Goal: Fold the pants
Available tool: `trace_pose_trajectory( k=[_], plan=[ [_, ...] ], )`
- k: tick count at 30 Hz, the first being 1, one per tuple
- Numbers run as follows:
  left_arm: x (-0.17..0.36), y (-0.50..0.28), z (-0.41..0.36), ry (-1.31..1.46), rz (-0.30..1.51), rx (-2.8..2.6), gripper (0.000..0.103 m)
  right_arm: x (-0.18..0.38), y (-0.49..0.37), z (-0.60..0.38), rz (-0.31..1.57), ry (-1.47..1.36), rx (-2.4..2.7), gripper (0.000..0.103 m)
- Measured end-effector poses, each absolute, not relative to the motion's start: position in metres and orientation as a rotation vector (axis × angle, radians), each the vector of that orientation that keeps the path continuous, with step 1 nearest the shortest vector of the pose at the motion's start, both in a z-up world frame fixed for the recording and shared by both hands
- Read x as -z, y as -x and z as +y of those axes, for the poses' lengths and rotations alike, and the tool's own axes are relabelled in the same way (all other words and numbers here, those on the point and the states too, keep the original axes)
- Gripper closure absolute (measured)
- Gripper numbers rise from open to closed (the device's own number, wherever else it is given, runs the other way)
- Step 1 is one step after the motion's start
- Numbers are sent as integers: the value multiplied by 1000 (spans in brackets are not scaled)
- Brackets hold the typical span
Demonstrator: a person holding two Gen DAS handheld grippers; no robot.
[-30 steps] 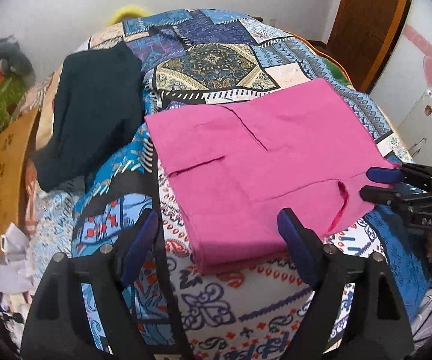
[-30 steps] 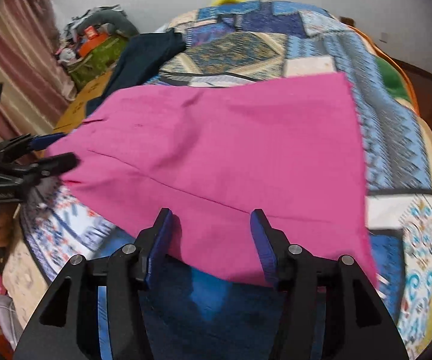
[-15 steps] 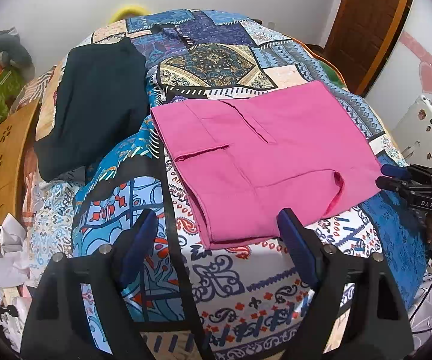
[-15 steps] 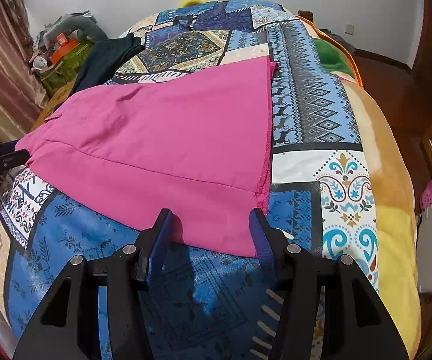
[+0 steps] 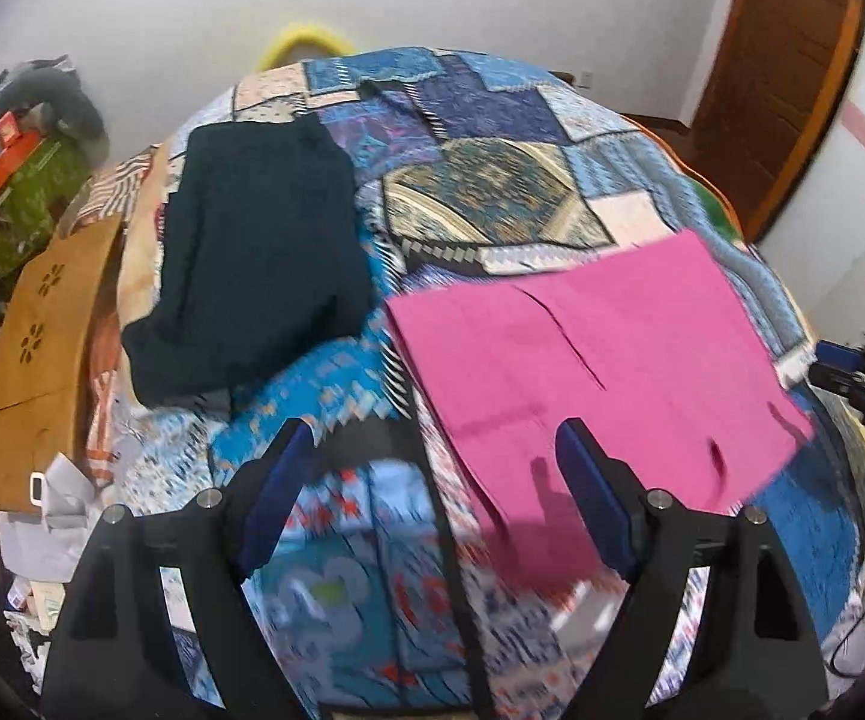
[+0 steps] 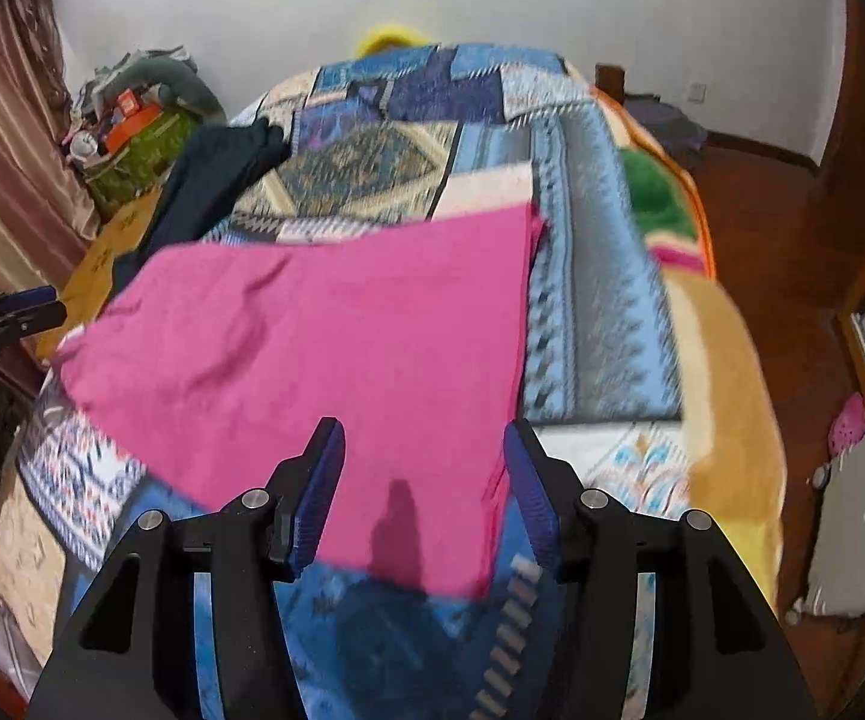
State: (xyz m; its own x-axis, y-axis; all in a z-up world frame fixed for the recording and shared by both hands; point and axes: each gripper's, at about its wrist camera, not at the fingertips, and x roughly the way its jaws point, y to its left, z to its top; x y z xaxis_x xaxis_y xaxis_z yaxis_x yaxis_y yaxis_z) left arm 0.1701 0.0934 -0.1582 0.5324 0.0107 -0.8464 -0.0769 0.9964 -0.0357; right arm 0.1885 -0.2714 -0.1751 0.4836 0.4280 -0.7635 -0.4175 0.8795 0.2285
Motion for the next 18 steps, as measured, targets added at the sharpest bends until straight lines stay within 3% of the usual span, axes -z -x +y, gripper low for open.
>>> trace_pose_trajectory(
  k=[10,16,18],
  plan=[
    [183,-235,123,175,1078,-46,22,171,-253,-270,904,-27,-473,52],
    [207,-260,128,227,1141,-20,33,183,-301,-263,921,-30,-447,52],
    [216,-267,129,247,1163,-6,41,189,-315,-262,930,-30,-440,52]
  ],
)
